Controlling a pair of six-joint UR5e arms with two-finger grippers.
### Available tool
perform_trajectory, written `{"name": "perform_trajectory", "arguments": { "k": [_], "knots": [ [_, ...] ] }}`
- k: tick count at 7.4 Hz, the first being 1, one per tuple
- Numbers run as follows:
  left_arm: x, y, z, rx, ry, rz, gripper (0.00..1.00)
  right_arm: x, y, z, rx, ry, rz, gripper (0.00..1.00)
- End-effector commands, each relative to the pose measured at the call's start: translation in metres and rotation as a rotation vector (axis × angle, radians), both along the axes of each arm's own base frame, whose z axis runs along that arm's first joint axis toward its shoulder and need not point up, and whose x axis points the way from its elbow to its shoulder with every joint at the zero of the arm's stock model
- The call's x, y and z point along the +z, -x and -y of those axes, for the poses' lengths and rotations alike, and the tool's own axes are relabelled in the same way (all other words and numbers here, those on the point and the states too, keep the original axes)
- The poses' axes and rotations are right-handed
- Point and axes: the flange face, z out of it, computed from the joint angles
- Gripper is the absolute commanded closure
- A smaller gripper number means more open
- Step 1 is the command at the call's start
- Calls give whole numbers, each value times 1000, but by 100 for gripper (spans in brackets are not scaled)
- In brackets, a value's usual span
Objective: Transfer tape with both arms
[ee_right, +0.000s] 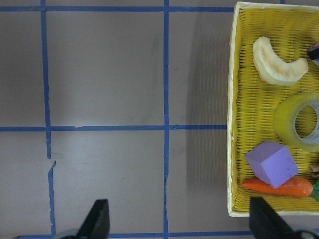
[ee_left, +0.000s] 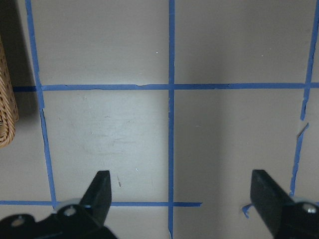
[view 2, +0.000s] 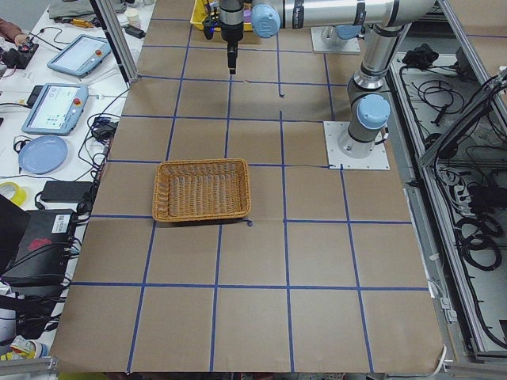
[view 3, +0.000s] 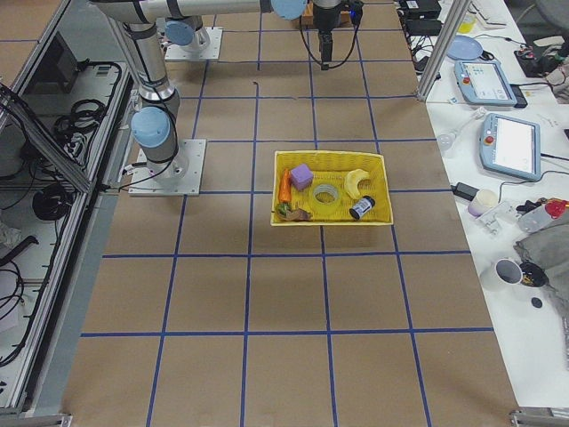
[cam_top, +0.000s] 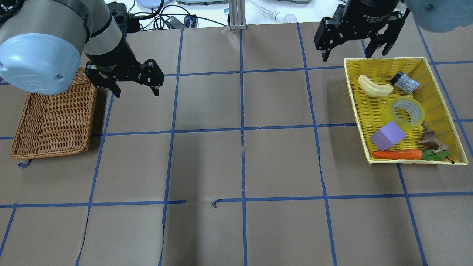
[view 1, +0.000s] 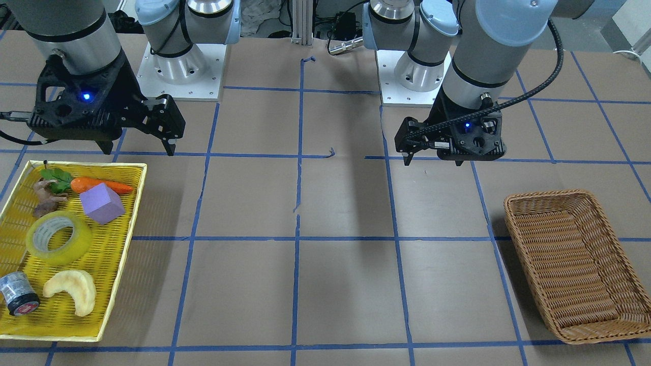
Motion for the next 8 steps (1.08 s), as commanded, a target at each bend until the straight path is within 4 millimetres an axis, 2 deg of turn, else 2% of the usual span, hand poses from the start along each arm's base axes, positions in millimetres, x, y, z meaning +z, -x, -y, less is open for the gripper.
{"name": "perform_trajectory", "arguments": {
  "k": [1, 8],
  "knots": [
    [0, 1, 0, -2, 0, -2, 0, -1, -1, 0, 0, -2, 5, 0],
    [-3, 1, -1, 0, -6, -4, 0, -3, 1, -1, 2, -14, 9, 0]
  ]
}}
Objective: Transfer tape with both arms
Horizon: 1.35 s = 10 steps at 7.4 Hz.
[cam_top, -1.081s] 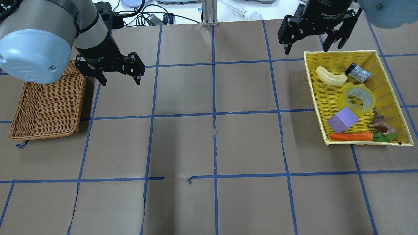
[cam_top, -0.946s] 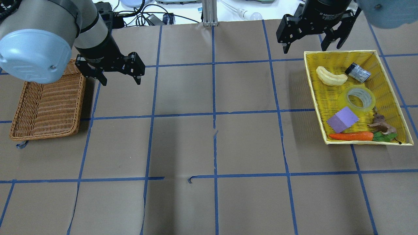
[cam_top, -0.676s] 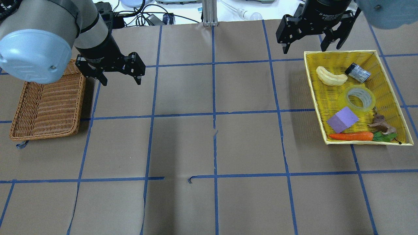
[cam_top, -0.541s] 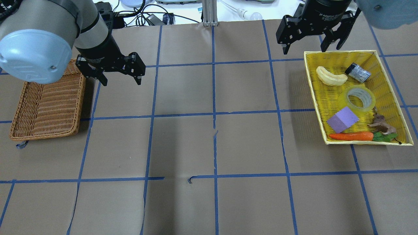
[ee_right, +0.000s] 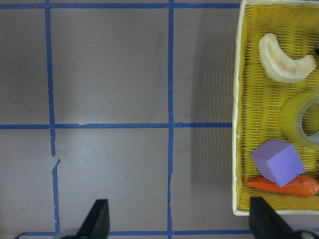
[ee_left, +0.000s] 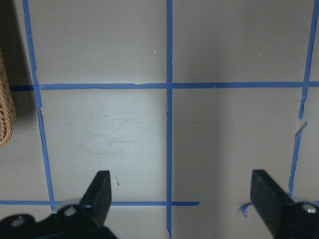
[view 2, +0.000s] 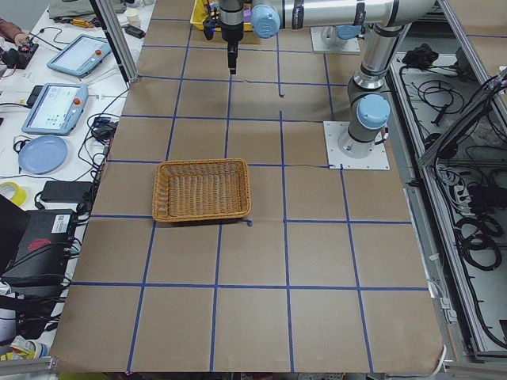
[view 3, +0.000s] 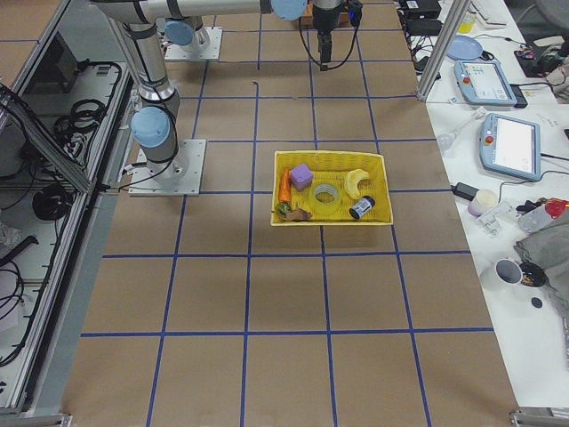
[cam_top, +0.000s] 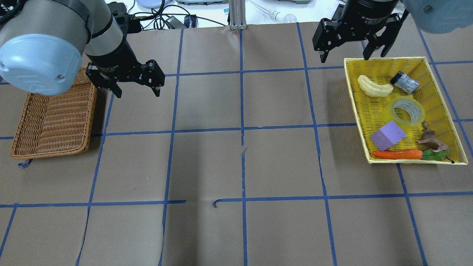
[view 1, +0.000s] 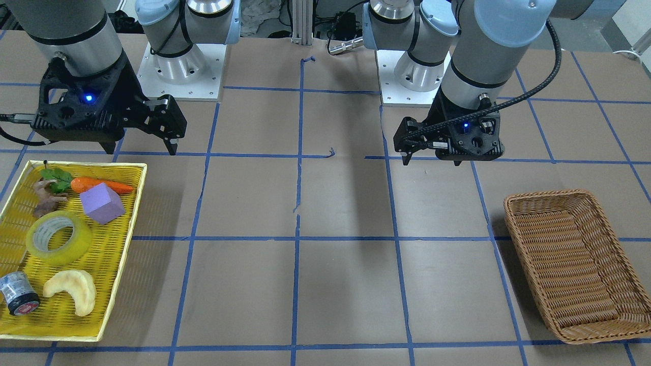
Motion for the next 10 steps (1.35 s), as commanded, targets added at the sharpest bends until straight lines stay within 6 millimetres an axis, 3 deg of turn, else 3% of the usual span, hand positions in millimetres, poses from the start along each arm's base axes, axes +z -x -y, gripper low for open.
{"name": "perform_trajectory", "arguments": {
  "k": [1, 3, 4, 5, 6, 10],
  "knots": [
    [-1, 0, -1, 1, -2, 0, 0, -1, 1, 1, 7, -2, 6, 0],
    [-2, 1, -1, -1, -4, -1, 0, -2, 1, 6, 7, -2, 6, 0],
    [-2, 1, -1, -1, -4, -1, 0, -1, 4, 7, 4, 1, 7, 6],
    [-2, 1, -1, 1, -4, -1, 0, -4, 5, 9, 22, -6, 3, 29],
    [-1, 1, -1, -1, -2, -1, 0, -8, 4, 8, 24, -19, 3, 0],
    [-1, 1, -1, -1, 0, 0, 0, -7, 4, 4, 23, -44, 6, 0]
  ]
}}
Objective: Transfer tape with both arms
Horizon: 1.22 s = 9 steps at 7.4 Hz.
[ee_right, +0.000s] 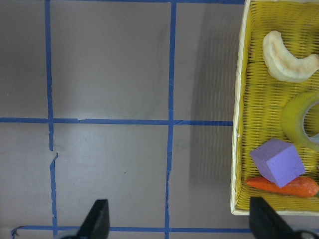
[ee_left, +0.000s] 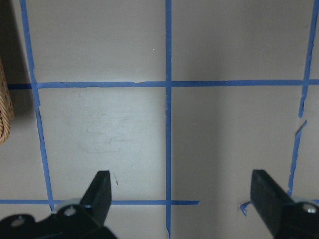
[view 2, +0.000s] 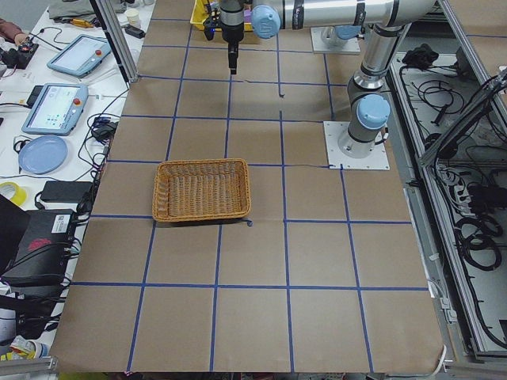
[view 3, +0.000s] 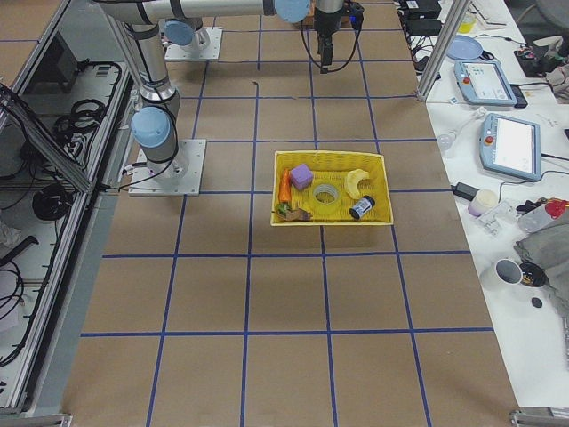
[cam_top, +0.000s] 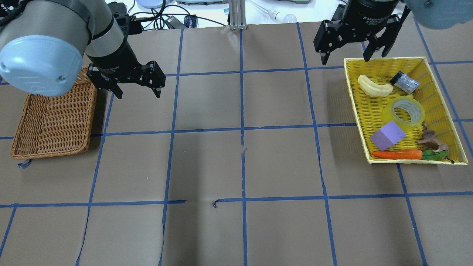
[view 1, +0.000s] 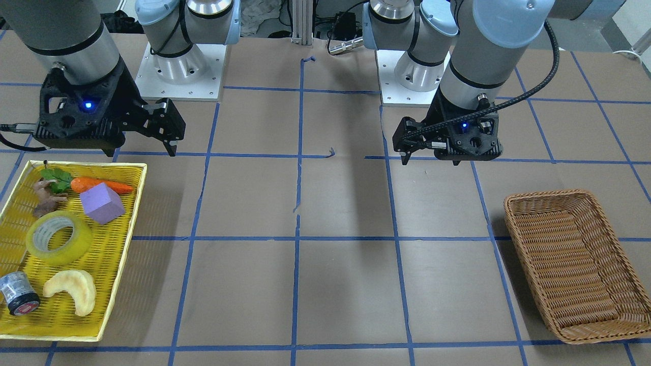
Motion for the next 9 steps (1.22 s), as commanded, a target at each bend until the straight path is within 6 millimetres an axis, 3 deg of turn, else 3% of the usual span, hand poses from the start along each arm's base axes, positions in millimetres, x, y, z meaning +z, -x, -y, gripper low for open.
{"name": "perform_trajectory", "arguments": {
  "k": [1, 2, 5, 7, 8, 9],
  "knots": [
    [0, 0, 0, -1, 0, 0, 0, -1, 2, 1, -3, -5, -3, 0],
    [0, 0, 0, -1, 1, 0, 0, -7, 5, 4, 43, -26, -13, 0],
    [0, 0, 0, -1, 0, 1, 0, -29, 90, 23, 231, -77, -5, 0],
    [0, 1, 0, -2, 0, 1, 0, -62, 163, 29, 205, -121, 22, 0],
    [0, 1, 0, -2, 0, 1, 0, -87, 200, 34, 191, -137, 49, 0],
    [0, 1, 0, -2, 1, 1, 0, -122, 222, 41, 247, -160, 74, 0]
  ]
}}
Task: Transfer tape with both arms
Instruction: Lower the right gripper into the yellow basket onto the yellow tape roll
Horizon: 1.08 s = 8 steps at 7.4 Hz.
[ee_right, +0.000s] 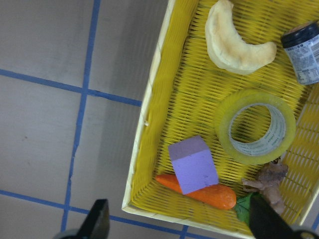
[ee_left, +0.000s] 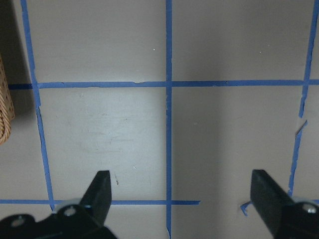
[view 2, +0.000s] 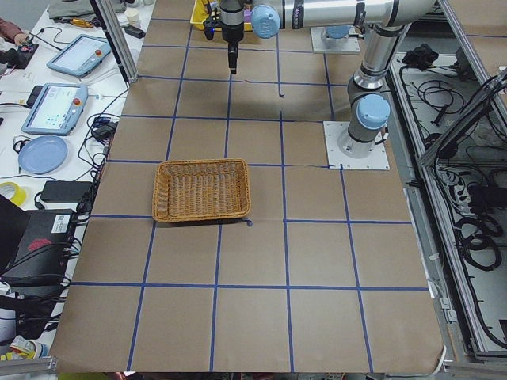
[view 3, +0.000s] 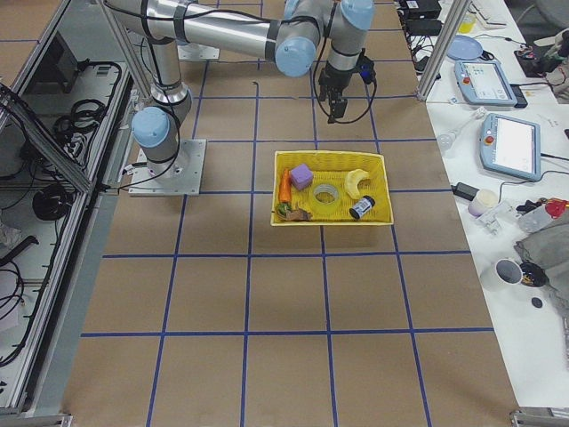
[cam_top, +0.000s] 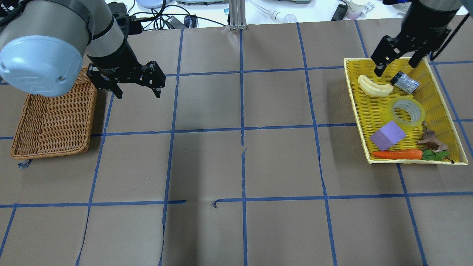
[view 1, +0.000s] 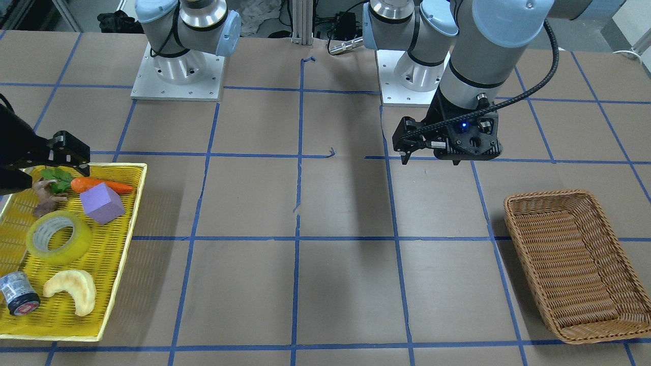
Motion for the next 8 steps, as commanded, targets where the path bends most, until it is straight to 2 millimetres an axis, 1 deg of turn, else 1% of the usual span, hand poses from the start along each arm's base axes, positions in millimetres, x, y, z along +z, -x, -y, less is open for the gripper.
{"name": "perform_trajectory", "arguments": {
  "k": [1, 2, 3, 4, 5, 6, 8],
  "knots": [
    [0, 0, 0, 0, 1, 0, 0, -77, 66, 15, 66, 5, 30, 0],
    [0, 1, 0, -2, 1, 0, 0, -110, 85, 19, 174, 60, 21, 0],
    [0, 1, 0, -2, 3, 0, 0, -127, 88, 20, 291, 112, 0, 0],
    [0, 2, 0, -3, 4, 0, 0, -144, 97, 27, 358, 133, -24, 0],
    [0, 2, 0, -3, 4, 0, 0, -169, 126, 30, 407, 146, -28, 0],
    [1, 2, 0, -3, 6, 0, 0, -184, 143, 29, 393, 138, -15, 0],
    [1, 2, 0, -3, 6, 0, 0, -196, 141, 23, 389, 116, 5, 21]
  ]
}}
